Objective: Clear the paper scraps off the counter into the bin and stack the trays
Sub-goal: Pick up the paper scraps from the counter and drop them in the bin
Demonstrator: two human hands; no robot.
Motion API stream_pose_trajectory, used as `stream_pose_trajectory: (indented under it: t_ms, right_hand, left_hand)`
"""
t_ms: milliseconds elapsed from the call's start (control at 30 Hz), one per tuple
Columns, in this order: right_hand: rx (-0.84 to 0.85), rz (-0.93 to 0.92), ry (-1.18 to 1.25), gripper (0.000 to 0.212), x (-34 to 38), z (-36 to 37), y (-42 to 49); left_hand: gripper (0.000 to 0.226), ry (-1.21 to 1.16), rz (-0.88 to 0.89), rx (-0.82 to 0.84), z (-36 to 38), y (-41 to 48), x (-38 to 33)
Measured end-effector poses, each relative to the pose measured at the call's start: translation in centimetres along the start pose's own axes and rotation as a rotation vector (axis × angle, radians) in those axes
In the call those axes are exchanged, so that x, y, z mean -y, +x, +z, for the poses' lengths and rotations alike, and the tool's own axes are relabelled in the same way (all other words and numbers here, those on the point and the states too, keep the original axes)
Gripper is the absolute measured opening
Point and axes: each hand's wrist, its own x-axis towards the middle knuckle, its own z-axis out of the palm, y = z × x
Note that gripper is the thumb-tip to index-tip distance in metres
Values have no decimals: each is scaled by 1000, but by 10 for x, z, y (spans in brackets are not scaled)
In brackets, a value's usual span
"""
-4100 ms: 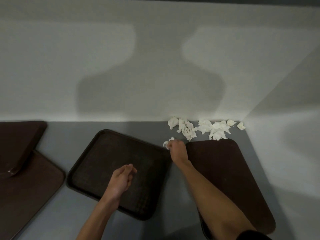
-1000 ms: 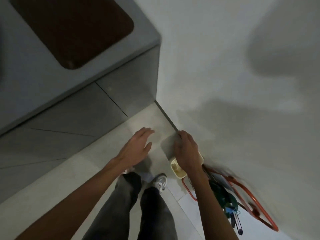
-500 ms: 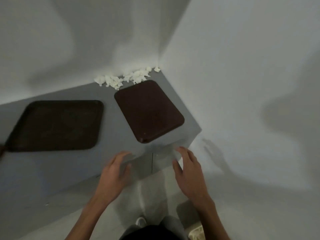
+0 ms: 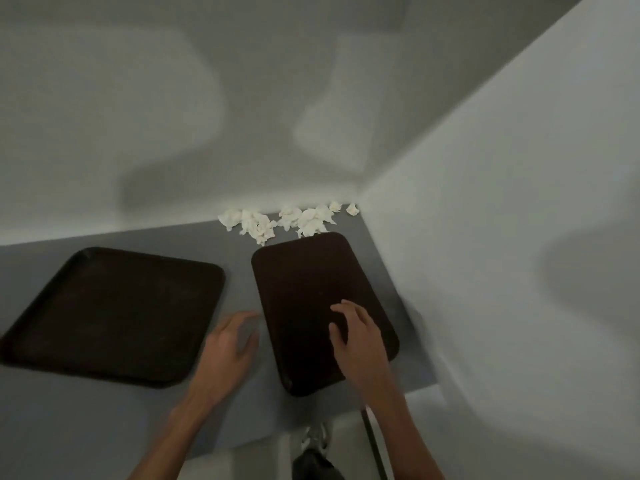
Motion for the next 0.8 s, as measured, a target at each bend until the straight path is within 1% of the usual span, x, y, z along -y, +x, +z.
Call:
stream_pose_trajectory:
  t_ms: [100, 200, 300, 400, 500, 600, 667, 700, 733, 800]
  right_hand:
    - [74, -51, 17, 32, -1, -2, 62]
    - [98, -106, -28, 33, -2, 0, 128]
    - [129, -80, -21, 40, 2, 8, 190]
    - [142, -81, -28, 45, 5, 22, 252]
    - [190, -109, -172, 42, 3, 46, 301]
    - [331, -86, -409, 44, -7, 74, 334]
    - [403, -60, -497, 46, -16, 87, 341]
    - [387, -56, -488, 44, -19, 90, 340]
    - [324, -63, -449, 39, -22, 93, 338]
    - [116, -91, -326, 23, -24, 91, 331]
  left_hand:
    - [37, -7, -16, -29, 15, 41, -6]
    - [34, -27, -48, -51, 25, 75, -16]
    - [33, -47, -91, -57, 31, 98, -22]
    - [29, -47, -69, -71, 34, 114, -25]
    - [27, -90, -76, -76, 34, 119, -23]
    - [24, -110, -71, -54, 31, 119, -23]
    - [23, -142, -82, -46, 29, 116, -23]
    - [22, -159, -90, -43, 28, 115, -22]
    - [21, -175, -101, -41, 26, 114, -21]
    - [22, -203, -130, -48, 22, 113, -19]
